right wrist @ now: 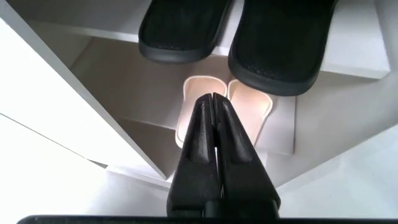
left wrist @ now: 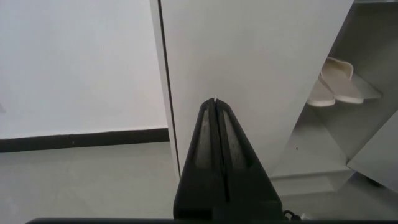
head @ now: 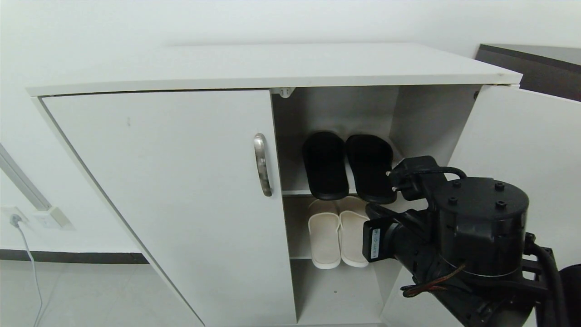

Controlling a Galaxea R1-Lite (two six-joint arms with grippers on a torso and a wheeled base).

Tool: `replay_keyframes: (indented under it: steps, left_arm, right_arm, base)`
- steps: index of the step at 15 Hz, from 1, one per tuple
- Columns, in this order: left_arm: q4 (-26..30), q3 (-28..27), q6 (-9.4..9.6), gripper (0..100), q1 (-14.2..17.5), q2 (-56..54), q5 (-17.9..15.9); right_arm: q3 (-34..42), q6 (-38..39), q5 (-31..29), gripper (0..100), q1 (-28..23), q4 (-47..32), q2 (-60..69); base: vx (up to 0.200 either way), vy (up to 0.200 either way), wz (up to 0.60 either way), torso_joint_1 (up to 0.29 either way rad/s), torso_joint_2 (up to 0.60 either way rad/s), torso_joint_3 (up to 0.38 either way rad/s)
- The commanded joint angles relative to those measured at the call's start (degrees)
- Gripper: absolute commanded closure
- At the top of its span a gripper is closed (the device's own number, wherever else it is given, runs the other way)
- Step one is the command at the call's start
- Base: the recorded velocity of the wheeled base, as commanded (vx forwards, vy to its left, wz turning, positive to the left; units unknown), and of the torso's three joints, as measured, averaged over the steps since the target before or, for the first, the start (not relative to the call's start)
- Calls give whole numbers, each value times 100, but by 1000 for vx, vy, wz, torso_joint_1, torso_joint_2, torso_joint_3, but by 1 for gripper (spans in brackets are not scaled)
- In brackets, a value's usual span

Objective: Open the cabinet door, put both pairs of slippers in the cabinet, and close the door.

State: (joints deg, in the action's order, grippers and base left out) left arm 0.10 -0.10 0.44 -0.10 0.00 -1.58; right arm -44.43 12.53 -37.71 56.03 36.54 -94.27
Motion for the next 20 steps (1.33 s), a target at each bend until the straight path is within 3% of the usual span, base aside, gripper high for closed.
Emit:
replay_keyframes:
  steps: [1,3,20]
  left_arm:
    - [-1,1,0,100,1,0,0]
    - [-1,1,0,100,1,0,0]
    - [-1,1,0,100,1,0,0]
  right_arm:
    - [-4,4,-9,100,-4,3,-109]
    - [14,4,0,100,-4,3,-136]
    - [357,-93,-9,100,-57,618,-549]
  base:
    - [0,0,0,0,0,0]
    - [0,0,0,0,0,0]
    - [-188,0,0,4,3,2]
